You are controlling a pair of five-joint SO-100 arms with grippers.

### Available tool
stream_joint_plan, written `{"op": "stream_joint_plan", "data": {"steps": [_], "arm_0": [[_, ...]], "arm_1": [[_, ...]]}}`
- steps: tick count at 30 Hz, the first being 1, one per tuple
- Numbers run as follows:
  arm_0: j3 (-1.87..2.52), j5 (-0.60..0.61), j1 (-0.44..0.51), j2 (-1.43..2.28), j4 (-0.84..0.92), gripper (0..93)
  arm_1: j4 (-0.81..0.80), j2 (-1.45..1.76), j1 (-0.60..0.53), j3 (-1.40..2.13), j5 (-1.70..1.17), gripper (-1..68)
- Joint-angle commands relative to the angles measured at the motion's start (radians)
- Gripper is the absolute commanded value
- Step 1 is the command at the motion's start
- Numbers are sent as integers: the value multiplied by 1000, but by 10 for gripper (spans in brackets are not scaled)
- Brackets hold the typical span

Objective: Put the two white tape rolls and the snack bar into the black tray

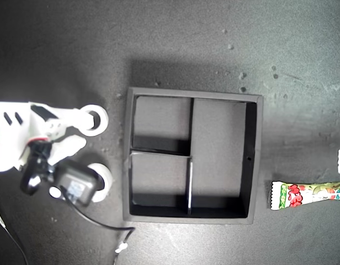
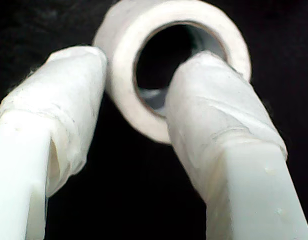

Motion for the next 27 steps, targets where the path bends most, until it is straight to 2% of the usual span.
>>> {"op": "stream_joint_plan", "data": {"steps": [1, 9, 12, 18, 23, 27], "arm_0": [[-52, -8, 17, -40, -37, 108], [-66, -41, 31, -137, -60, 119], [-118, -74, 6, -268, -60, 117], [-279, -112, -77, -502, 32, 6], [-367, -77, -109, -499, 114, 0], [-393, -35, -126, -407, 190, 0]], "arm_1": [[14, -17, -32, -34, 46, -3], [-26, -17, -58, 60, 104, -3], [-61, -17, -81, 80, 133, -3], [-86, -17, -201, 173, 414, 1], [-156, -15, -341, 291, 660, 216], [-314, -15, -420, 445, 749, 280]]}}
